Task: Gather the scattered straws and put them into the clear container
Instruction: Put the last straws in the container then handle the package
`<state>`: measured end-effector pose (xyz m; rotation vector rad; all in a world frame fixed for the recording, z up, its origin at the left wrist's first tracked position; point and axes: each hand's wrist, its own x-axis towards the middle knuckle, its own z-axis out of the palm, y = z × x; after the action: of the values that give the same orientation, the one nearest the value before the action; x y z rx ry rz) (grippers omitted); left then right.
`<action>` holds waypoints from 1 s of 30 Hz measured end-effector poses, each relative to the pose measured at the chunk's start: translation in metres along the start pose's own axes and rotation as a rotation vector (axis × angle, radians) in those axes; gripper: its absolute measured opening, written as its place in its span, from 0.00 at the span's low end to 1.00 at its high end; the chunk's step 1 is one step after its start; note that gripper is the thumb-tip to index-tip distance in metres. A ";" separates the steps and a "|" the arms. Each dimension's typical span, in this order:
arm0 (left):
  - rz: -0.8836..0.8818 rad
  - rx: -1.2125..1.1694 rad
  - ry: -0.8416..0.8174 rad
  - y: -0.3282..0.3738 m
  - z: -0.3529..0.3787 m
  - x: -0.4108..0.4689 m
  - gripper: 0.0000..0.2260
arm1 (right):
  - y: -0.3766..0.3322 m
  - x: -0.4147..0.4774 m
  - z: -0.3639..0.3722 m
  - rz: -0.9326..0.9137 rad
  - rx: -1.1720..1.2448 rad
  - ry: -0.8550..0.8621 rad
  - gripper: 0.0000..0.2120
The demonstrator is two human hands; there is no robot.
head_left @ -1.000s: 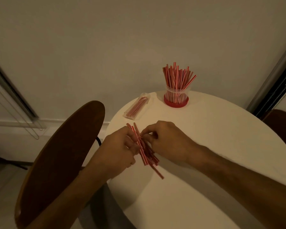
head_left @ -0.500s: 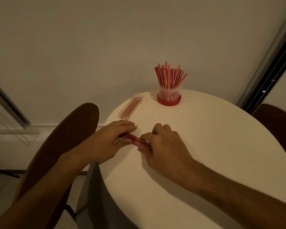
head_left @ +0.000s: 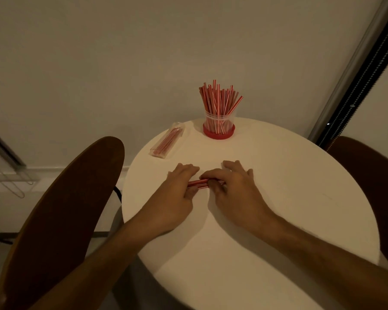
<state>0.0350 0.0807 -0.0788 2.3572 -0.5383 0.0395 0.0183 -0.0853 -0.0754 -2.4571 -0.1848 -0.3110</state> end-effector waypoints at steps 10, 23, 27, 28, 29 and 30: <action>0.021 -0.018 0.015 0.011 0.004 0.008 0.18 | 0.008 0.001 -0.026 -0.052 0.066 -0.141 0.20; 0.003 0.366 0.129 0.027 0.010 0.009 0.07 | 0.017 0.019 -0.034 -0.278 -0.289 -0.230 0.07; -0.024 0.413 0.095 0.028 0.012 0.012 0.07 | 0.018 0.023 -0.031 -0.243 -0.312 -0.291 0.08; -0.026 0.421 0.083 0.028 0.012 0.012 0.07 | 0.017 0.024 -0.031 -0.232 -0.310 -0.320 0.08; -0.024 0.427 0.072 0.028 0.012 0.012 0.07 | 0.016 0.025 -0.032 -0.222 -0.307 -0.351 0.08; -0.020 0.427 0.063 0.028 0.012 0.012 0.07 | 0.014 0.026 -0.032 -0.215 -0.308 -0.379 0.09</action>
<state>0.0330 0.0499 -0.0674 2.7640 -0.5150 0.2396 0.0409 -0.1147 -0.0516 -2.7888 -0.6049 0.0459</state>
